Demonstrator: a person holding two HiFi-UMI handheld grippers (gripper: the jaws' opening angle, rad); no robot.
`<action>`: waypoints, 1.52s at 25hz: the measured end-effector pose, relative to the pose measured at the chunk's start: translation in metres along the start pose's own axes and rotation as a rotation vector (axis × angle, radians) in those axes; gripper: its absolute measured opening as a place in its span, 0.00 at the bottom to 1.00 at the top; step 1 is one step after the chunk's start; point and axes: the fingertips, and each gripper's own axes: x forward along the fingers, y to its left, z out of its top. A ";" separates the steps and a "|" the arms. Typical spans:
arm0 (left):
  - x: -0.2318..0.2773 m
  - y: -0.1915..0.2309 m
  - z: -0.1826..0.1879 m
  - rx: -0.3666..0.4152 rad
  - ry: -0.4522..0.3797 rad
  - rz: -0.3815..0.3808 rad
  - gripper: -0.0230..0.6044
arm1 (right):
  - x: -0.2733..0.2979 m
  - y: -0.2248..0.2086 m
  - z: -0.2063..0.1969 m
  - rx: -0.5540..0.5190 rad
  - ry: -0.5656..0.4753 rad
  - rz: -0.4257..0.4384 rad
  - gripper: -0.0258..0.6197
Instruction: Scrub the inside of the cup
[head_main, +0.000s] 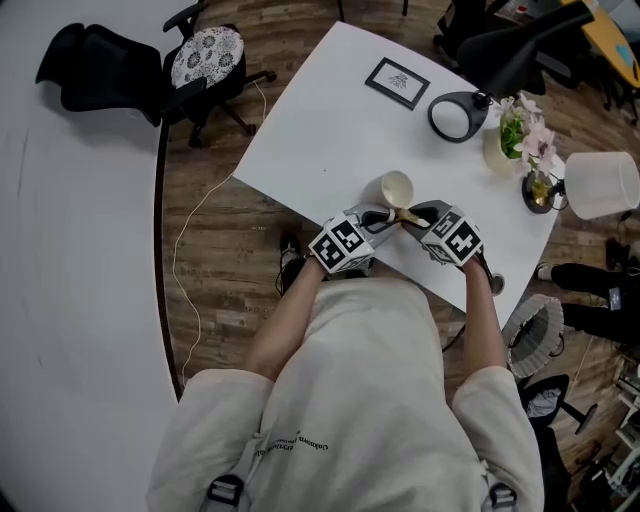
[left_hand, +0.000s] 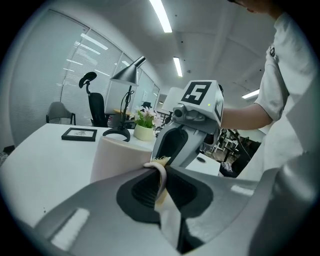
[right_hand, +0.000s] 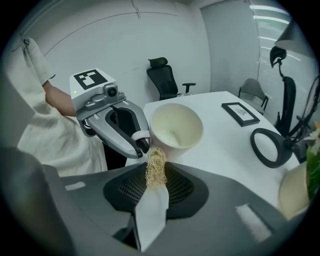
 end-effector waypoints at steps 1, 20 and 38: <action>-0.001 -0.001 0.002 0.004 -0.004 -0.006 0.09 | -0.001 -0.001 0.000 0.011 -0.005 -0.001 0.23; -0.002 -0.031 0.002 0.106 0.000 -0.103 0.09 | -0.039 -0.053 0.006 0.110 -0.067 -0.022 0.23; -0.010 -0.042 -0.006 0.167 0.018 -0.106 0.09 | -0.036 -0.054 0.037 0.141 -0.018 0.072 0.23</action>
